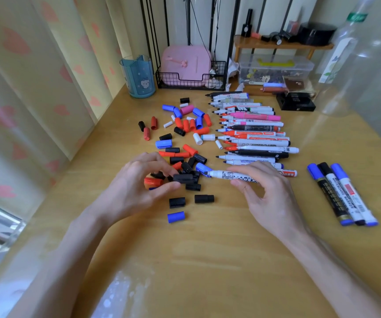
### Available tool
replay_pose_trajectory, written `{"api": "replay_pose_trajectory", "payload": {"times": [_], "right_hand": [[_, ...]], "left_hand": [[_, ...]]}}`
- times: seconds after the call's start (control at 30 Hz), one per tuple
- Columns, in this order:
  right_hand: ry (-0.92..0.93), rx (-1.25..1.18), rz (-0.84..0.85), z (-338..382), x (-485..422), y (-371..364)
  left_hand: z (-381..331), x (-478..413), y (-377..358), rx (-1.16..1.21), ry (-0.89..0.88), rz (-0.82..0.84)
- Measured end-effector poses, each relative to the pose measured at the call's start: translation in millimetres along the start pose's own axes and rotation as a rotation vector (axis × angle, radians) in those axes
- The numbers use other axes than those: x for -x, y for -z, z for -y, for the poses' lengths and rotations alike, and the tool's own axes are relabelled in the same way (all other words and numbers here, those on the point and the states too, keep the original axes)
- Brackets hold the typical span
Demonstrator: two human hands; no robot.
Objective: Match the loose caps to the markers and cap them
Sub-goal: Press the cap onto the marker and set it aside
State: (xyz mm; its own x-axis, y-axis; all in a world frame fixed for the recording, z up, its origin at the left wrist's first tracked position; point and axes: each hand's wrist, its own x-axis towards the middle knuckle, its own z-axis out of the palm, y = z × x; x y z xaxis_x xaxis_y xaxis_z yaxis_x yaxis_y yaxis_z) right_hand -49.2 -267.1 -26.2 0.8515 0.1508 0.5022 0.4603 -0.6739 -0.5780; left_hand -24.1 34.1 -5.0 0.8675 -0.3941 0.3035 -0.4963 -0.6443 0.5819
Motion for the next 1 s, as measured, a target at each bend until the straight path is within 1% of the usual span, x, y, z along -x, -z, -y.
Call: {"api": "replay_pose_trajectory", "payload": {"times": [0.27, 0.47, 0.63, 0.9, 1.0], "right_hand": [[0.056, -0.008, 0.035, 3.8, 1.5, -2.4], [0.033, -0.003, 0.007, 3.6, 1.0, -0.2], [0.069, -0.040, 0.036, 6.8, 2.5, -3.0], [0.121, -0.016, 0.022, 7.0, 4.7, -4.4], [0.128, -0.014, -0.014, 10.4, 6.2, -4.8]], "left_hand": [[-10.0, -0.2, -9.5, 0.070, -0.034, 0.022], [-10.2, -1.1, -6.9, 0.092, -0.024, -0.001], [-16.6, -1.6, -12.6, 0.109, -0.046, 0.008], [-20.1, -3.2, -33.0, -0.137, -0.176, 0.003], [-27.6, -3.5, -33.2, -0.113, -0.178, -0.008]]}}
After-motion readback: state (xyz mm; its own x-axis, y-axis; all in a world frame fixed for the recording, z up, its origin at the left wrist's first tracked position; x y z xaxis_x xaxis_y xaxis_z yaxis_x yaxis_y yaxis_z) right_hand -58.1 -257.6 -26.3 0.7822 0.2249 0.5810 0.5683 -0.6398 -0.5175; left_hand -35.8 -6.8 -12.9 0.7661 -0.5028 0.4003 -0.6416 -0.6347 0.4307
